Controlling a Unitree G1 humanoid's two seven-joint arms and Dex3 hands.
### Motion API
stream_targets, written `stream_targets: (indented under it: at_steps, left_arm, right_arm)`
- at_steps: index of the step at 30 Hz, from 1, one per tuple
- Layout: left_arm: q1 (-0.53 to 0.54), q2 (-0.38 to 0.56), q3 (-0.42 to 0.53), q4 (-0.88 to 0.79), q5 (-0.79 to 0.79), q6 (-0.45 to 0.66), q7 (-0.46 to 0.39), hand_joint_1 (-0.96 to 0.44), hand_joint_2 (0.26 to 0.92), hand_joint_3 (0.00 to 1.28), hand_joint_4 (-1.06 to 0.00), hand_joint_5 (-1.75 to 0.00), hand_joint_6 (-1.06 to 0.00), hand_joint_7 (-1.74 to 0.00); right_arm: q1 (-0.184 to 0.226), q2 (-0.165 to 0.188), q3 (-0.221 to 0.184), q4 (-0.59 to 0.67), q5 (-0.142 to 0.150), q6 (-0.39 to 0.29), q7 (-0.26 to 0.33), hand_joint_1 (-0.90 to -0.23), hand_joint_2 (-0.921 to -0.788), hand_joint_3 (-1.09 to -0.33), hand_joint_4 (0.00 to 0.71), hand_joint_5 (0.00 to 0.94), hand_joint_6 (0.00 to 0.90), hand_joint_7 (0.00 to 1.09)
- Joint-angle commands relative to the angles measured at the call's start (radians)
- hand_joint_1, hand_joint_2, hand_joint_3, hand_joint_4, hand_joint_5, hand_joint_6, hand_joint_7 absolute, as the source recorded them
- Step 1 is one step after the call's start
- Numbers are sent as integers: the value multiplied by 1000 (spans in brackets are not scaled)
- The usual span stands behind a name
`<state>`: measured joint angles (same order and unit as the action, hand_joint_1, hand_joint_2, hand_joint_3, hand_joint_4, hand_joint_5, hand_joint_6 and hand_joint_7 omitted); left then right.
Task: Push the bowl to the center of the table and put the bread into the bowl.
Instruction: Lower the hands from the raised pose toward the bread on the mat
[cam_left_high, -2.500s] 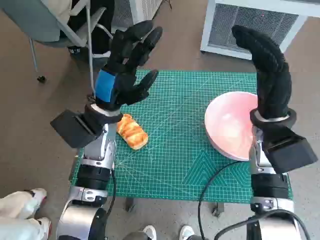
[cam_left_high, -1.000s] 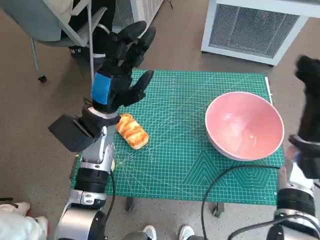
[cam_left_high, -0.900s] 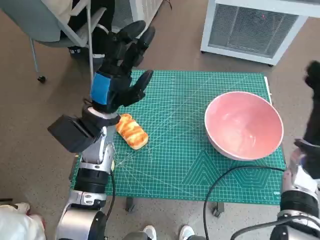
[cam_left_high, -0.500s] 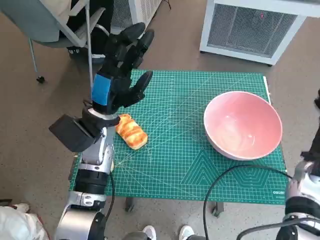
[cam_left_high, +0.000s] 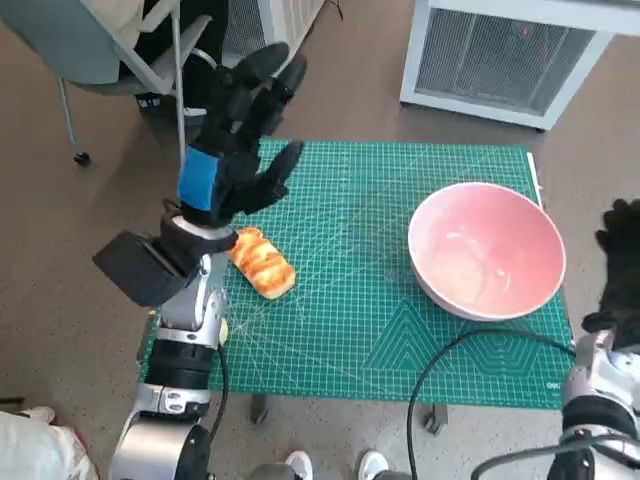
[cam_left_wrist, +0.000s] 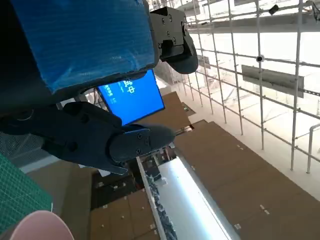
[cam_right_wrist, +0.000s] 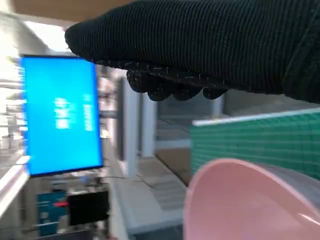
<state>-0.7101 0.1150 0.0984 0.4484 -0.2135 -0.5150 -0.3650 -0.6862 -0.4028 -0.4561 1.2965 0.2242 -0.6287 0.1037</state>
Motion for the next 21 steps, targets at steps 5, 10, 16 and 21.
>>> stream_targets:
  at_steps: [5, 10, 16, 21]
  left_arm:
    - [14, 17, 10, -16, 0, 5, 1, -332, 921, 510, -282, -23, 1, -778]
    - [16, 22, 10, -20, -1, 7, -1, -331, 921, 511, -282, -25, 1, -780]
    - [19, 28, 11, -27, -3, 10, -3, -335, 921, 510, -281, -26, 1, -782]
    - [22, 35, 13, -29, -3, 11, -4, -346, 921, 506, -281, -29, 1, -784]
  right_arm:
    - [2, 57, 48, 18, -54, 48, -24, -540, -921, -792, 258, 4, 208, 169]
    - [-19, 84, 42, 18, -45, 71, -9, -540, -921, -802, 258, 3, 204, 166]
    - [-39, 112, 36, 18, -38, 85, -3, -531, -921, -798, 261, 4, 211, 172]
    - [-68, 140, 50, 21, -53, 96, -12, -529, -921, -794, 262, 4, 221, 179]
